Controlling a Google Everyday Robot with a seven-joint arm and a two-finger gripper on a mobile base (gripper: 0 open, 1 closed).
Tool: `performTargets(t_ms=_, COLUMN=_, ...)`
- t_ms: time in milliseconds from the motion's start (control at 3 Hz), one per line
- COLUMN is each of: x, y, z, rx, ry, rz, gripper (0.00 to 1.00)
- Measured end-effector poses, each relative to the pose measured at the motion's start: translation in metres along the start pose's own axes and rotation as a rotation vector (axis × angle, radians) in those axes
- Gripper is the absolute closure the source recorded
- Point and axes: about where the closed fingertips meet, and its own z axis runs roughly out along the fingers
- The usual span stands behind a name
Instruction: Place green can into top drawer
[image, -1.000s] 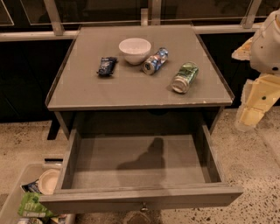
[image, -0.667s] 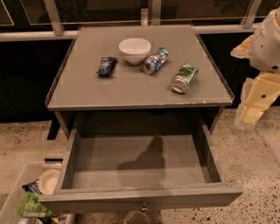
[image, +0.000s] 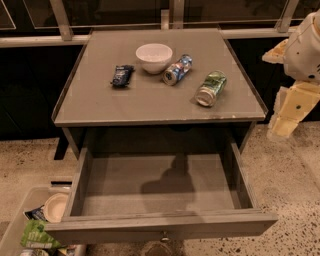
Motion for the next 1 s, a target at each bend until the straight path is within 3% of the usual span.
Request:
performTargets(t_ms=333, x=0.002, y=-0.006, z=0.017, rx=-0.051, ry=-0.093, rz=0.024, gripper=0.00)
performTargets(t_ms=667, x=-0.007, y=-0.037, z=0.068, rx=-0.121, ry=-0.306, rz=0.075, gripper=0.00)
performTargets(t_ms=1000, x=-0.045, y=-0.067, z=0.107, rx=-0.105, ry=-0.415, rz=0.112, gripper=0.00)
